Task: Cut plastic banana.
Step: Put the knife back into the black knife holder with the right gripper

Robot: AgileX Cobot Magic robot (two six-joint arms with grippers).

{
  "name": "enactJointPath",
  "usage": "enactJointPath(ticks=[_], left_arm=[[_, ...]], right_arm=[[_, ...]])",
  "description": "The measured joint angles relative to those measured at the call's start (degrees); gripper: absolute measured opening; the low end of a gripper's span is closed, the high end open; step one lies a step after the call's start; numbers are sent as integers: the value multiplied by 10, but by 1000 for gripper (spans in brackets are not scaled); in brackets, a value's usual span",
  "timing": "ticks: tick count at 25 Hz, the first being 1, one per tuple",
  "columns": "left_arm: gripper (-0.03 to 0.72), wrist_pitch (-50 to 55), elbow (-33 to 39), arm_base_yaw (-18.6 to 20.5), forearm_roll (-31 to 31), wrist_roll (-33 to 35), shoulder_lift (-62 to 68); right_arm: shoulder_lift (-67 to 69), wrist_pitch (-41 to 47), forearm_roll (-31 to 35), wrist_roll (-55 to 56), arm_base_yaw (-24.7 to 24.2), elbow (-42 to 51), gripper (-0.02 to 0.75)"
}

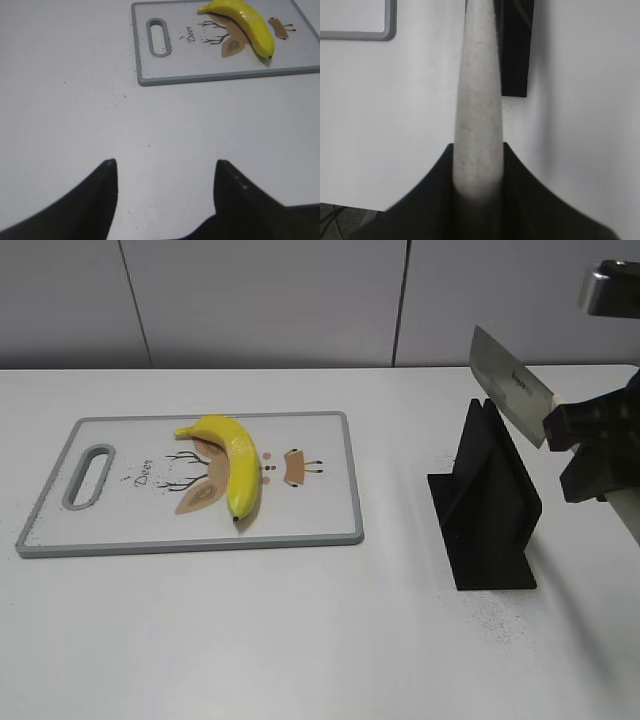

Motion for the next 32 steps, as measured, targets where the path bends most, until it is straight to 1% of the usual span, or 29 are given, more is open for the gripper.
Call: enactJointPath(ticks=[5,7,17,26,32], left_arm=[[589,-65,22,0,0,-4,0],[589,-73,26,0,1,-7,0],[589,-80,27,0,1,-9,0],[589,-81,27,0,1,-9,0],[589,-81,27,0,1,-9,0]], right_arm=[[0,-26,0,13,0,3,161],[-1,-27,0,17,0,3,161],[8,-61,-10,38,0,7,161],[33,-66,-24,47,0,7,161],[50,-70,-47,59,0,7,161]])
